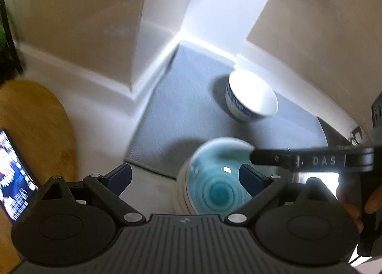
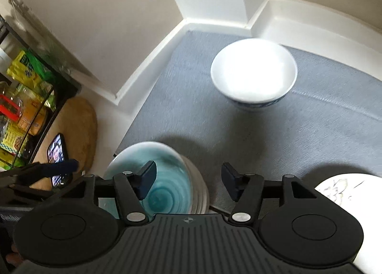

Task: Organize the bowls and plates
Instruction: 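Move both tools to the white blue-patterned bowl and close on its rim, then lift the white blue-patterned bowl with both tools over the bowl stack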

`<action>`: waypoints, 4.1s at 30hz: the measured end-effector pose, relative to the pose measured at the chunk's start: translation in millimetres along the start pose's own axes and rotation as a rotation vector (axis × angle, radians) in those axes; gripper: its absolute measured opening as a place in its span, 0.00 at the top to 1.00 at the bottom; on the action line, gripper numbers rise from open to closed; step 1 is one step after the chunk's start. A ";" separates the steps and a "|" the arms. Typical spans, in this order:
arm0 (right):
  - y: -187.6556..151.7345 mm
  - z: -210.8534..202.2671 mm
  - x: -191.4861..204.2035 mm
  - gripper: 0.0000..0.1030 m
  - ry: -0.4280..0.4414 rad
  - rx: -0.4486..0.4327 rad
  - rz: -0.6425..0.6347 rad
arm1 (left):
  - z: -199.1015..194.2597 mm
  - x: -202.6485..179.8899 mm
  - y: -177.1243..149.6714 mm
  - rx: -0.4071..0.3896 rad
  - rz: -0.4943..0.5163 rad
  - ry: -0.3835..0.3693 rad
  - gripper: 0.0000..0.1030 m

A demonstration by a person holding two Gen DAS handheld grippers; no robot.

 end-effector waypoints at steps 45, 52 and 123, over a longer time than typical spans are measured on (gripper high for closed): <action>75.1 58.1 -135.3 0.45 -0.237 -0.149 0.127 | 199.8 -80.4 70.8 0.140 0.012 0.101 0.04; 71.7 77.1 -138.6 0.56 -0.233 -0.114 0.122 | 210.9 -76.5 67.0 0.170 0.020 0.133 0.06; 44.5 -30.6 48.3 0.88 -0.072 -0.234 -0.151 | 22.8 -23.6 42.9 0.024 -0.106 0.008 0.88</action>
Point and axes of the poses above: each gripper's, at about its wrist camera, not at the fingertips, and z roughly the way its jaws point, x to its left, y to its top, the point moved 7 cm from there along z, roughly the way its jaws point, and after that the axes turned 12 degrees about -x, right-handed, at the moved point
